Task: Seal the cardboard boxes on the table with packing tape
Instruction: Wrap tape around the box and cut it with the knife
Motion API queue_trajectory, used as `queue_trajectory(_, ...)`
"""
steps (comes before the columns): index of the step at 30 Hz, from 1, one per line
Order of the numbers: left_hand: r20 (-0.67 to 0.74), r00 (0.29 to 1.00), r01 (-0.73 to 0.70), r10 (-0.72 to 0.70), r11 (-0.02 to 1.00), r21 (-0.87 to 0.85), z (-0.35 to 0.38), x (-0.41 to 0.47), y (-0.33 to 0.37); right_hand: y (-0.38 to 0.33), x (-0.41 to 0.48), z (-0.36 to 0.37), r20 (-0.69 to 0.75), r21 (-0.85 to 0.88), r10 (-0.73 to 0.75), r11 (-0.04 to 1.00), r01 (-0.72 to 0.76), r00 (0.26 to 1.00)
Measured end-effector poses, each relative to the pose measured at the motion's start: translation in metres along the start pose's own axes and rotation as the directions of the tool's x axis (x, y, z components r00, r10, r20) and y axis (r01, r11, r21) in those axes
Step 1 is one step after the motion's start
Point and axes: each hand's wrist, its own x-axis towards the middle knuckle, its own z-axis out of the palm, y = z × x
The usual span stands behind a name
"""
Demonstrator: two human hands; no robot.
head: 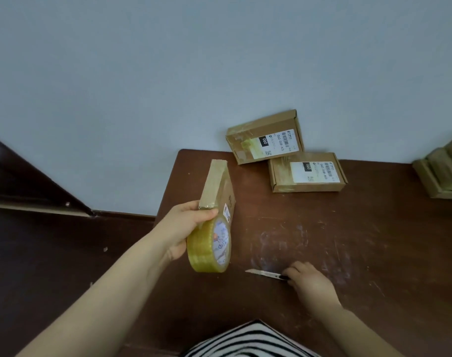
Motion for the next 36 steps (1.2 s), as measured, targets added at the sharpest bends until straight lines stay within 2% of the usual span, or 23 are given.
queue_trajectory(3,0.049,0.999,-0.011,0.007,0.996,0.094,0.018,0.000,-0.001,0.015,-0.007,0.000,-0.072,0.052,0.222,0.974,-0.218,0.972)
queue_trajectory(5,0.089,0.996,-0.023,0.009,0.988,0.155,0.029,0.001,-0.002,0.024,-0.009,-0.015,-0.062,0.299,0.405,0.880,-0.370,0.912)
queue_trajectory(6,0.109,0.994,-0.024,0.005,0.984,0.179,0.035,0.002,-0.001,0.026,-0.008,-0.028,-0.050,0.487,0.487,0.774,-0.405,0.872)
queue_trajectory(8,0.145,0.989,-0.026,-0.006,0.975,0.220,0.049,0.005,-0.001,0.023,-0.003,-0.062,-0.078,0.795,0.604,0.518,-0.317,0.793)
queue_trajectory(9,0.162,0.987,-0.031,-0.008,0.971,0.238,0.056,0.006,0.000,0.017,0.000,-0.082,-0.130,0.874,0.634,0.437,-0.214,0.762)
queue_trajectory(10,0.180,0.984,-0.041,-0.006,0.966,0.256,0.064,0.007,0.000,0.008,0.003,-0.102,-0.218,0.903,0.639,0.418,-0.096,0.738)
queue_trajectory(11,0.197,0.980,-0.057,0.001,0.959,0.278,0.072,0.009,-0.001,-0.003,0.007,-0.122,-0.332,0.888,0.619,0.459,0.015,0.712)
queue_trajectory(13,0.236,0.971,-0.106,0.024,0.934,0.341,0.088,0.010,-0.002,-0.026,0.016,-0.154,-0.544,0.754,0.507,0.645,0.124,0.669)
queue_trajectory(16,0.274,0.959,-0.187,0.074,0.890,0.415,0.107,0.009,-0.007,-0.047,0.031,-0.172,-0.685,0.422,0.264,0.903,0.075,0.679)
queue_trajectory(18,0.263,0.958,-0.223,0.114,0.871,0.437,0.115,0.009,-0.009,-0.048,0.041,-0.169,-0.674,0.213,0.141,0.977,0.008,0.725)
queue_trajectory(22,0.199,0.978,-0.145,0.064,0.892,0.427,0.113,0.006,-0.013,-0.043,0.053,-0.167,-0.674,0.124,0.093,0.992,-0.012,0.732)
queue_trajectory(25,0.246,0.969,-0.108,0.021,0.931,0.348,0.106,0.003,-0.019,-0.044,0.055,-0.167,-0.673,0.103,0.082,0.995,-0.016,0.735)
queue_trajectory(28,0.231,0.972,-0.111,0.047,0.955,0.275,0.099,0.000,-0.023,-0.040,0.056,-0.164,-0.657,0.075,0.080,0.996,-0.040,0.750)
queue_trajectory(31,0.174,0.984,-0.099,0.039,0.931,0.352,0.094,-0.005,-0.033,-0.042,0.056,-0.164,-0.635,0.045,0.080,0.997,-0.068,0.768)
queue_trajectory(36,0.207,0.977,-0.101,0.054,0.969,0.227,0.095,-0.006,-0.037,-0.039,0.056,-0.172,-0.576,0.054,0.089,0.996,-0.071,0.812)
